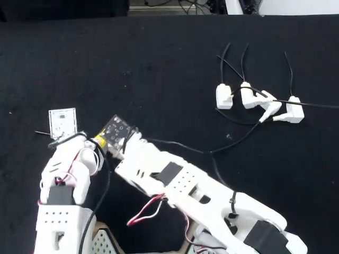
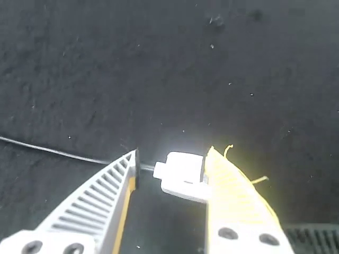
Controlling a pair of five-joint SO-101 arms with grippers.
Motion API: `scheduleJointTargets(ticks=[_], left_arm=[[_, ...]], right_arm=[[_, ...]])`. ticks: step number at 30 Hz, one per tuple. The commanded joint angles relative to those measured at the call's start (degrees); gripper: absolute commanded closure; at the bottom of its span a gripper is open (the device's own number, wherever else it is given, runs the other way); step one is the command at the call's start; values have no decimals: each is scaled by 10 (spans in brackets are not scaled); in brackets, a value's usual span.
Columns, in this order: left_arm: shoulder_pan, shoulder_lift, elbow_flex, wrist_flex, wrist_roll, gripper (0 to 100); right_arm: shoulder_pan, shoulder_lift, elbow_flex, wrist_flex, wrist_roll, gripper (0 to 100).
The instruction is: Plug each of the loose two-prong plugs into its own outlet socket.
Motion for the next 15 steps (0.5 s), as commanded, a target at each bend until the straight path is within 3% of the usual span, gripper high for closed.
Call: scheduleJointTargets(ticks=[1,6,15], left_arm=[[11,-76,10,20,-1,789],[72,-171,37,74,-6,787],[58,-181,53,74,-29,790]], right_arm=[[-12,-1,-1,-15,-3,988],[-13,-5,-1,-14,-3,988],[-12,-75,8,30,-1,988]])
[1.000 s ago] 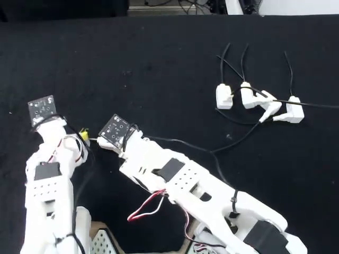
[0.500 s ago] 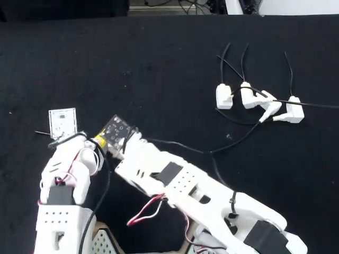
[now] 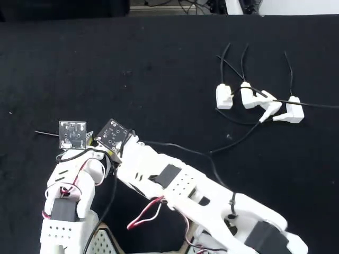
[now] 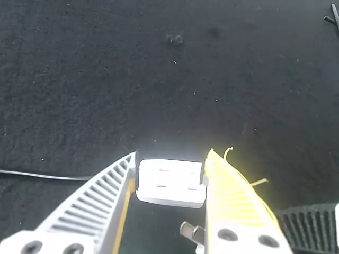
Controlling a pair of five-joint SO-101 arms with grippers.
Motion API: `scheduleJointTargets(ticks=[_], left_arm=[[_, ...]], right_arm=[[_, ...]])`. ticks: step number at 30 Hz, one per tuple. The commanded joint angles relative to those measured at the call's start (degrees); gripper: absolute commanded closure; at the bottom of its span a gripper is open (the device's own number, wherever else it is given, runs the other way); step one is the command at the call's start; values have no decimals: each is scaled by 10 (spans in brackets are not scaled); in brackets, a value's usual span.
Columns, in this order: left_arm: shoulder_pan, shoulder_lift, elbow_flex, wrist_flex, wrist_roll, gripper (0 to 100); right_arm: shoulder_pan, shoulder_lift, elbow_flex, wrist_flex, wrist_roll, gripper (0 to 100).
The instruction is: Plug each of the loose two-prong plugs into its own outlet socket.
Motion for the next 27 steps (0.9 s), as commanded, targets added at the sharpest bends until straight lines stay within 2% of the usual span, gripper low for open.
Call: scheduleJointTargets(ticks=[1,7,13,27], left_arm=[[1,-2,-4,1,-8,790],[1,-2,-3,0,-8,790],[1,-2,-2,0,-9,790],[1,-2,0,0,-9,790]], right_arm=[[-7,-76,9,21,1,988],[-7,-201,87,-9,2,988],[22,-286,120,-10,2,988],[23,-301,126,-9,2,988]])
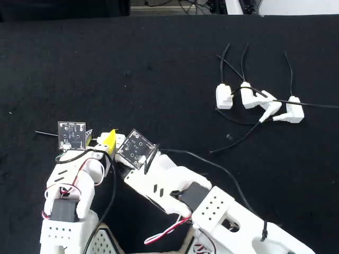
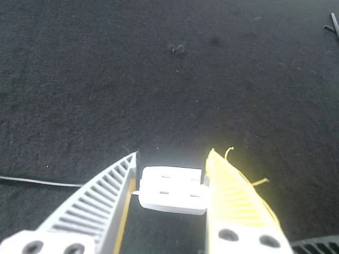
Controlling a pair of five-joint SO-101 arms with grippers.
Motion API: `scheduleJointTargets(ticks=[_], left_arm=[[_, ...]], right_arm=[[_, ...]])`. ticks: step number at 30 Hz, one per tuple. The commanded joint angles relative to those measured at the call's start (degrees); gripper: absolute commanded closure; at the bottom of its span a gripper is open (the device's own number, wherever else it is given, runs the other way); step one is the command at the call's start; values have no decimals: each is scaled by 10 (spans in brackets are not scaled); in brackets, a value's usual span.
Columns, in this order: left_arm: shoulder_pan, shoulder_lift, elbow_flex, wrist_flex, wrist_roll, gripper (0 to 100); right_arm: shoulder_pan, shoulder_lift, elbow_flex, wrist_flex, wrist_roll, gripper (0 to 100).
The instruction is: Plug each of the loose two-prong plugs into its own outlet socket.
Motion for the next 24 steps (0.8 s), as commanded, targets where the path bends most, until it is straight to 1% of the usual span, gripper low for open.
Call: scheduleJointTargets(ticks=[1,14,20,24], left_arm=[[2,5,-2,4,-5,790],[3,5,1,4,-5,789],[5,5,13,-12,-5,788],[5,5,14,-12,-5,788]], right_arm=[[16,-33,-11,-18,1,988],[14,-33,-12,-18,1,988],[14,-33,-12,-17,1,988],[14,-37,-16,-1,1,988]])
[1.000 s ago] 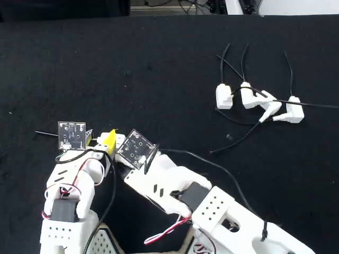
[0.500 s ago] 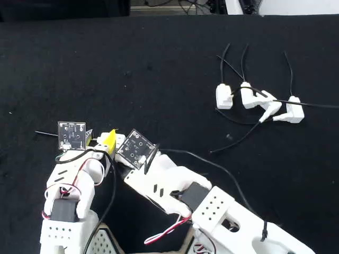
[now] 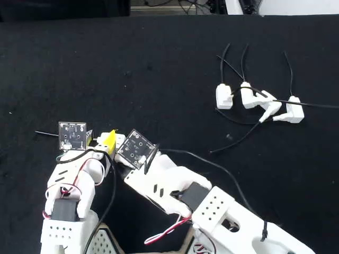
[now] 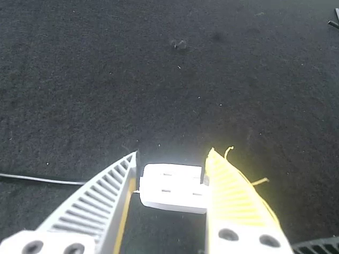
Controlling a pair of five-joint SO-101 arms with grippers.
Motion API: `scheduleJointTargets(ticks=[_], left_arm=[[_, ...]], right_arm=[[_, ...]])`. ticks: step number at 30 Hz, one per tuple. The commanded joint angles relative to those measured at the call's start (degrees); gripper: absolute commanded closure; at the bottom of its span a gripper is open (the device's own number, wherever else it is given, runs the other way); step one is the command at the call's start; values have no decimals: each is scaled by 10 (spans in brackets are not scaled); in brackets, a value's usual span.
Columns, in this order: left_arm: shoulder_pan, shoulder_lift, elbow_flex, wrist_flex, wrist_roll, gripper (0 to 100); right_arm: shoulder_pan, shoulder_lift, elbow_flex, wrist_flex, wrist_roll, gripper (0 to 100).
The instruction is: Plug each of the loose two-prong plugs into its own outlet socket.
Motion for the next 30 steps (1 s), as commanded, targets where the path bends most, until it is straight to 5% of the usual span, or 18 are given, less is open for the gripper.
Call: scheduleJointTargets(ticks=[1,30], left_arm=[[6,5,0,-4,-5,788],[6,5,3,-4,-5,787]], right_arm=[[14,-44,-17,5,1,988],[17,-105,3,14,-32,988]])
